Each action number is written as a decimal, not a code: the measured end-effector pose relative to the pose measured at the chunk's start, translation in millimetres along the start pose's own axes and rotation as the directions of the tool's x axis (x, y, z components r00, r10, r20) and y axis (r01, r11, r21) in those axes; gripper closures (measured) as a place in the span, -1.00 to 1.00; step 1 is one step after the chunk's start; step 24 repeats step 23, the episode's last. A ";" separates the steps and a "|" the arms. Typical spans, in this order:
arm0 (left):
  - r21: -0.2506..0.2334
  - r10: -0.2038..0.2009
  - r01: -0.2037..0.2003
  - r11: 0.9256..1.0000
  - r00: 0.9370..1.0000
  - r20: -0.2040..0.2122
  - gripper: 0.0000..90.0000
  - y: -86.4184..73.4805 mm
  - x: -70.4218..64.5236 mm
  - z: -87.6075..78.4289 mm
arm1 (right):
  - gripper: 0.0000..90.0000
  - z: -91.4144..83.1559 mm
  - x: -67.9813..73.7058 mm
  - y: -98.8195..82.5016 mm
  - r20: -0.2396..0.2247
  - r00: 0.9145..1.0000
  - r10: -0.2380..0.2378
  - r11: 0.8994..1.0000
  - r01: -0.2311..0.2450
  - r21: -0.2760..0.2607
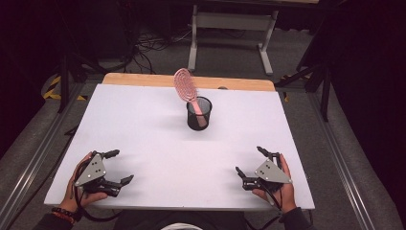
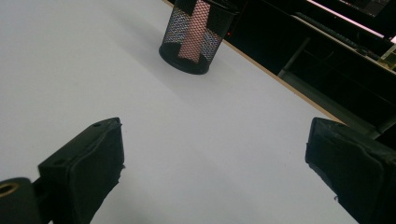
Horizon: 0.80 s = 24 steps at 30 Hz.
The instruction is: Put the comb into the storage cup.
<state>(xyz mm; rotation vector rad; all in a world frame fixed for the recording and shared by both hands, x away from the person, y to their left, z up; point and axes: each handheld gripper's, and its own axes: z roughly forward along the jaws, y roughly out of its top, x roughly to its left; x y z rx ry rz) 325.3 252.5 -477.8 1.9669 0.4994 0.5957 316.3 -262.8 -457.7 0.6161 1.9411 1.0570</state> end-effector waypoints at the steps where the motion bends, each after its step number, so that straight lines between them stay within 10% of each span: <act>1: -0.002 0.003 -0.003 1.000 1.000 0.000 -0.88 0.2 0.5 0.2 | -0.88 0.0 0.0 0.0 0.000 1.000 0.000 1.000 0.000 0.000; 24: 0.007 0.000 0.000 1.000 1.000 0.000 -0.88 2.2 3.4 6.0 | -0.85 -0.8 2.5 -2.0 -0.004 1.000 0.001 1.000 -0.001 0.023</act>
